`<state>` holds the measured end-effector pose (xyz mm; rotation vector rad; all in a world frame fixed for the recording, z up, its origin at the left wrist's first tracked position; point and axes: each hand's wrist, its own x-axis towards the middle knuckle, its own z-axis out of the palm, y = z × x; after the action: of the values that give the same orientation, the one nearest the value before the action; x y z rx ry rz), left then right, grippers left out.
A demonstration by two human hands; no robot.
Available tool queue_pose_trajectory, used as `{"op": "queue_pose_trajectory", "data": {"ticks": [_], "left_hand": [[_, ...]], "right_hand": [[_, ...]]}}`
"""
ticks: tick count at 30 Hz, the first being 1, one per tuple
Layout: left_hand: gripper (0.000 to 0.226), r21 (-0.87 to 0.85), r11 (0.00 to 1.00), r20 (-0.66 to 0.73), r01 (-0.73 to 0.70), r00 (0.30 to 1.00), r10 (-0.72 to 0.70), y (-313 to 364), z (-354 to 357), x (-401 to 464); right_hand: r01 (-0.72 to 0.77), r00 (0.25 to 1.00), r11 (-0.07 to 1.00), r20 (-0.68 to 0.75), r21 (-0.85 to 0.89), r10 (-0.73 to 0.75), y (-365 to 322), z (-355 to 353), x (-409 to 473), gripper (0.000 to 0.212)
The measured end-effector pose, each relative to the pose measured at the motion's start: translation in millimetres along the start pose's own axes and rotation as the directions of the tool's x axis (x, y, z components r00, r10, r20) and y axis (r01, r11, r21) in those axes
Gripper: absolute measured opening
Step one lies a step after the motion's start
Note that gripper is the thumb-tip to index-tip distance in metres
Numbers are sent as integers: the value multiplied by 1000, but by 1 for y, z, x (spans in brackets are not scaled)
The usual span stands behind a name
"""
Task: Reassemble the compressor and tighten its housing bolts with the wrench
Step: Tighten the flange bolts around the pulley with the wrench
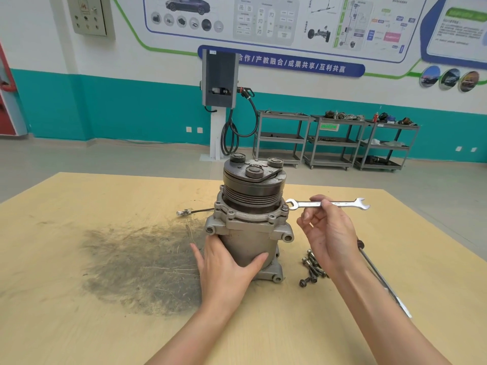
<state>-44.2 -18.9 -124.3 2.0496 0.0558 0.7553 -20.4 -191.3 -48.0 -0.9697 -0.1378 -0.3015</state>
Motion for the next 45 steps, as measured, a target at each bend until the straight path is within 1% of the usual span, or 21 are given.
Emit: {"op": "queue_pose_trajectory", "data": {"ticks": [4,7,11,14,19,24,31,35,38,45], "left_hand": [[93,0,1000,-5,4,1000,-4,0,0,0],[92,10,1000,1,18,1000,-18,0,0,0],[93,17,1000,-7,22,1000,-21,0,0,0],[94,5,1000,-16,9,1000,-9,0,0,0],[94,3,1000,-14,2,1000,-1,-1,1,0],[96,3,1000,-11,-6,1000,6,-1,1,0],[96,-7,1000,-2,-9,1000,9,-1,1,1],[96,-7,1000,-3,-11,1000,11,-2,1,0],[95,-6,1000,-7,-15,1000,15,-2,2,1],[94,10,1000,-14,-10,1000,10,-2,2,0]], "right_hand": [[-46,999,999,-11,-26,46,-5,5,5,25],[-112,992,990,-71,-89,106,-10,12,12,18],[-175,980,970,-122,-166,156,-15,19,22,17],[-214,976,951,-99,-223,196,-18,22,27,17],[-305,951,917,-27,-257,309,-20,26,32,25],[-332,941,906,-23,-263,338,-19,31,32,31],[-349,931,855,-40,-383,362,-22,38,38,31],[-336,938,847,-64,-413,341,-21,41,38,28],[-306,952,868,-99,-390,291,-19,40,34,25],[-148,980,933,-177,-327,93,-10,33,14,18]]}}
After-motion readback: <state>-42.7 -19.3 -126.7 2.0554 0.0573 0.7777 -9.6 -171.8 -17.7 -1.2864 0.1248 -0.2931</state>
